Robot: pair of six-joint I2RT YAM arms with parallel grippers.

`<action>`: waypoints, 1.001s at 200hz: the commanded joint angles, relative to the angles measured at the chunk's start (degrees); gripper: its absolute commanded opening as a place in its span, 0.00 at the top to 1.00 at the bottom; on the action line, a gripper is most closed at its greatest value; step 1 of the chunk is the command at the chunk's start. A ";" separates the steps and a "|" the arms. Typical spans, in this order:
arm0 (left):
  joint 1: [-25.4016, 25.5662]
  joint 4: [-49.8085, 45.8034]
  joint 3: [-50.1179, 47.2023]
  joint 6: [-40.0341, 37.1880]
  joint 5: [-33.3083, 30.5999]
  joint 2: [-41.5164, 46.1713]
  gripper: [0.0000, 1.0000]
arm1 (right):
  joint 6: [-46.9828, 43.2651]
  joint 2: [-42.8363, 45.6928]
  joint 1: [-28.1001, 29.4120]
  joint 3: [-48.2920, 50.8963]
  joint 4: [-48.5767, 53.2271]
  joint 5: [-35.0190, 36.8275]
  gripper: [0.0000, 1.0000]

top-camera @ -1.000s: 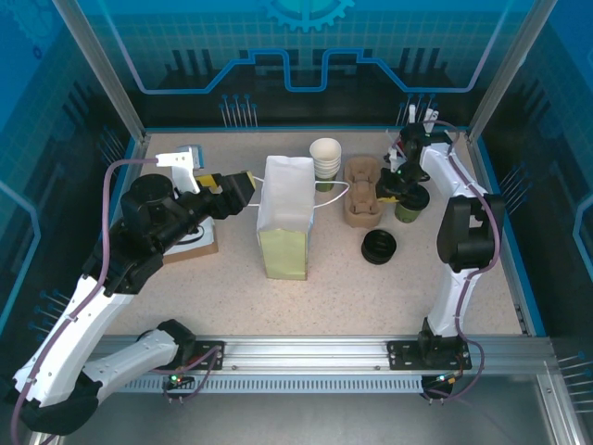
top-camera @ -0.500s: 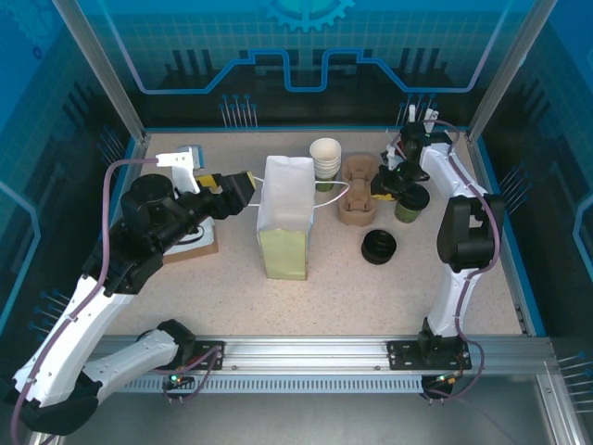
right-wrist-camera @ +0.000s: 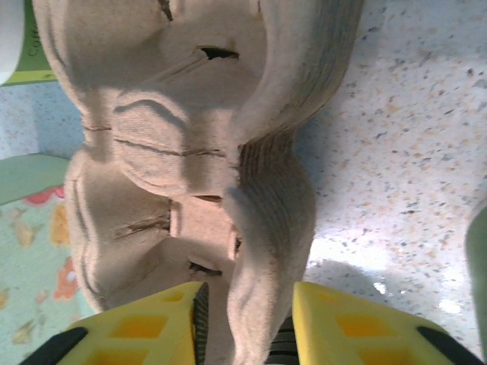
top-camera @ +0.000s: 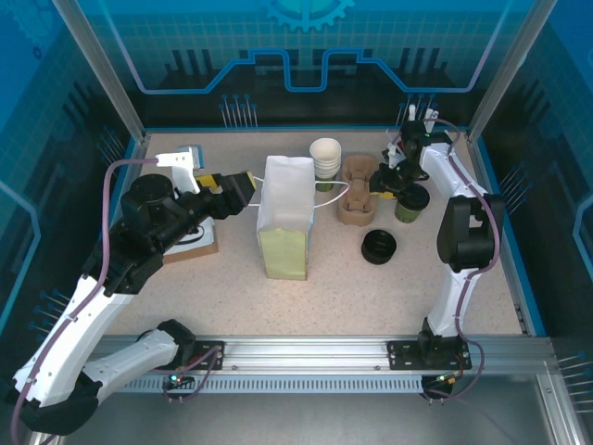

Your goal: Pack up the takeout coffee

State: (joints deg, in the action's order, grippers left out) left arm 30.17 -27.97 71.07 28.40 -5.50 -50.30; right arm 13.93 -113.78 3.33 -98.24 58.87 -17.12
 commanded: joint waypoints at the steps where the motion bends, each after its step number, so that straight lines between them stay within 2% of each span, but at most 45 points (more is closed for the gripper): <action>1: 0.15 1.10 -0.67 -0.10 0.47 -0.19 0.07 | -0.39 1.34 0.24 -0.60 1.51 3.38 0.61; 133: 0.08 0.76 -0.32 -0.81 0.17 -0.43 0.07 | -0.22 -3.70 3.14 -3.28 2.27 4.23 0.58; 164: 0.09 0.57 -0.17 -0.97 0.22 -0.41 0.07 | -0.28 -4.35 3.54 -3.56 2.74 5.47 0.63; 200: 0.14 0.43 -0.18 -0.95 0.01 -0.42 0.07 | -0.39 -4.18 3.78 -3.98 3.39 6.40 0.75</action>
State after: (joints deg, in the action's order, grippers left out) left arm 30.17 -27.99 71.07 28.36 -5.52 -50.89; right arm 13.85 -117.45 6.31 -100.53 60.14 -11.94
